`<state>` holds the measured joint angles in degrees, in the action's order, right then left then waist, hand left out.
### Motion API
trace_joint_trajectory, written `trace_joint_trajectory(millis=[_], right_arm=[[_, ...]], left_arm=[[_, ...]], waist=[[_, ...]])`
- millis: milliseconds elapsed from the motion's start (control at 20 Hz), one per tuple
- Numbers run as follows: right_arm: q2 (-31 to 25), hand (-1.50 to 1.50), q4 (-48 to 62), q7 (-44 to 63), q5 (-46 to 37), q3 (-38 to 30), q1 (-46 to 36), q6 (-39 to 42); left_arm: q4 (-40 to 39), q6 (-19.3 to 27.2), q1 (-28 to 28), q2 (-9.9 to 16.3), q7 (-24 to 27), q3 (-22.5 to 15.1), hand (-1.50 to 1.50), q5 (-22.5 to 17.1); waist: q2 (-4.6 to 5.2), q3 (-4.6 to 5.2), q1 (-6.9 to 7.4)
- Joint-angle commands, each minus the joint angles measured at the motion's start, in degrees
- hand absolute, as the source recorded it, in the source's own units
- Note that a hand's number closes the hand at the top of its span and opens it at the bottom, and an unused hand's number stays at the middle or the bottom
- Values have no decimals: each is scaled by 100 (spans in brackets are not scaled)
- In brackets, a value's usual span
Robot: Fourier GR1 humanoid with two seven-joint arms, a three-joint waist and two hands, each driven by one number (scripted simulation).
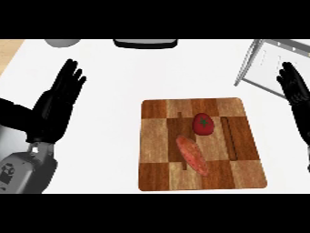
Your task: Pick the tomato from the cutting board and place it in the tiered basket
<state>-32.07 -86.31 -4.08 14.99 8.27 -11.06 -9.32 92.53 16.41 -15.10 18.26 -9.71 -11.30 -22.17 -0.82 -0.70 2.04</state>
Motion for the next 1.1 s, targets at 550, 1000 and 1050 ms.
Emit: trace_joint_trajectory(millis=[550, 1000, 1050], right_arm=[[1702, -150, 1366, -345, 3684, -1020, -629, 2801], [-514, -150, 1418, -781, 2646, -1530, -242, 5143], [-652, -150, 1281, -814, 2237, -1505, -399, 4923]], left_arm=[[-318, 497, 278, 39, 727, -503, 0, 1349], [-431, 719, 643, -203, 940, -619, 0, 1616], [-488, 659, 630, -195, 1023, -548, 0, 1549]], waist=[[168, 27, -14], [70, 71, -264], [75, 78, -245]])
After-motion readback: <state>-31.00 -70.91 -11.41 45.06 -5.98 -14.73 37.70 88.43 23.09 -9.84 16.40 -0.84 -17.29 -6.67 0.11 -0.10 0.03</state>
